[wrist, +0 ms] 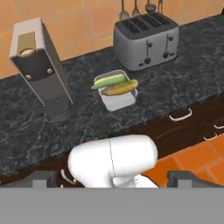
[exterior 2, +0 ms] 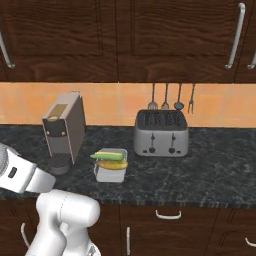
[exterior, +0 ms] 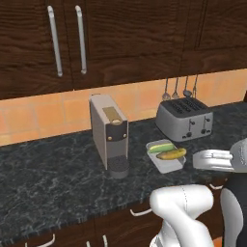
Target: Take the meat container that has the fish and place it on the second highest rack of the freezer. Then take the vegetable container that has the cucumber and corn and place it on the highest rack of the freezer.
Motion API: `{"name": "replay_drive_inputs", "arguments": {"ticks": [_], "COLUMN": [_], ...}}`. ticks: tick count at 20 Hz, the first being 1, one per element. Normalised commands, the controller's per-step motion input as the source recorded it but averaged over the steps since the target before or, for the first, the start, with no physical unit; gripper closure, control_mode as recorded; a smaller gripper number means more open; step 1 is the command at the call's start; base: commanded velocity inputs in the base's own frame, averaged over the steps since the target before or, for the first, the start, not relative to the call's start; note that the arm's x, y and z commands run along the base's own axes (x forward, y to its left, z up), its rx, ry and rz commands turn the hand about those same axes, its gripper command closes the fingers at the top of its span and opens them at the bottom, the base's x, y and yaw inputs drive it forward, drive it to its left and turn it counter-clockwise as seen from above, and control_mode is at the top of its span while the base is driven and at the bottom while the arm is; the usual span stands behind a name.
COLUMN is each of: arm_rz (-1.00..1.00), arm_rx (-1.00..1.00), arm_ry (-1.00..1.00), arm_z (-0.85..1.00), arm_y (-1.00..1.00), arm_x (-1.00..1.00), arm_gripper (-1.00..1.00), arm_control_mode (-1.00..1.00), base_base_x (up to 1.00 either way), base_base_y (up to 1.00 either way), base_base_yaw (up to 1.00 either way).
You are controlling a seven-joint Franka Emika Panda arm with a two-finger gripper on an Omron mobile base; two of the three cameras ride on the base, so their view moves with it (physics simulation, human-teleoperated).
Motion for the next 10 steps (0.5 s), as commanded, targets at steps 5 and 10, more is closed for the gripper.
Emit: {"name": "replay_drive_inputs", "arguments": {"ticks": [5,10], "arm_rz": [-0.16,-0.54], "arm_rx": [0.36,0.09], "arm_ry": [0.04,0.33], "arm_z": [-0.43,-0.70], "arm_y": [-0.09,0.08], "arm_x": [0.31,0.60], "arm_gripper": [-1.00,-1.00], "arm_control_mode": [-1.00,-1.00], "base_base_x": [0.00,0.00], "base_base_y": [0.00,0.00], "base_base_yaw": [0.00,0.00]}}
